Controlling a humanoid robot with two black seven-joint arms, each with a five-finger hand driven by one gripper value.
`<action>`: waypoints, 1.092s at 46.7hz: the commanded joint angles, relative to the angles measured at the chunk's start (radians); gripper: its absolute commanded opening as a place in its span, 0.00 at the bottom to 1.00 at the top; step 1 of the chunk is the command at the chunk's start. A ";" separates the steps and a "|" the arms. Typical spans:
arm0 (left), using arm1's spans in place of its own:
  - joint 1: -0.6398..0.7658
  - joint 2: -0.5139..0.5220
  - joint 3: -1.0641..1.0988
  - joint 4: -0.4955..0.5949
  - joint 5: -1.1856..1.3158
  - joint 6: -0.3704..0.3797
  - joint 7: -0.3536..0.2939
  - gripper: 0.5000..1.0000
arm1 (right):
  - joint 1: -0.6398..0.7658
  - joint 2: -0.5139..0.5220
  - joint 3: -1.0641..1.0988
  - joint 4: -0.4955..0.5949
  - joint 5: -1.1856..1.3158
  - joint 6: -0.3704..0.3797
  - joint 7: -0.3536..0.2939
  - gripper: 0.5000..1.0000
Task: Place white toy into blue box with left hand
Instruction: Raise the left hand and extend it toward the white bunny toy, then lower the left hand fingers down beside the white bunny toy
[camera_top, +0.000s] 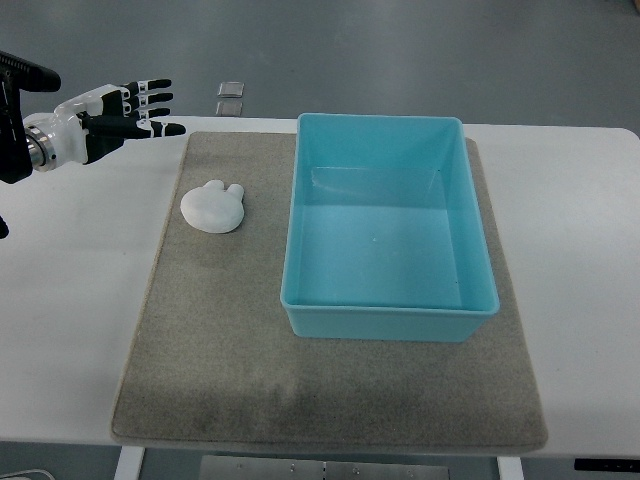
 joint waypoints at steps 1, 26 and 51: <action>-0.058 -0.001 0.067 -0.021 0.001 -0.001 0.001 0.99 | 0.000 0.000 0.000 0.000 0.000 0.000 0.000 0.87; -0.380 -0.060 0.433 -0.022 0.069 0.007 0.014 0.97 | 0.000 0.000 0.000 0.000 0.000 0.000 0.000 0.87; -0.452 -0.082 0.516 -0.088 0.446 0.001 0.002 0.95 | 0.000 0.000 0.000 0.000 0.000 0.000 0.000 0.87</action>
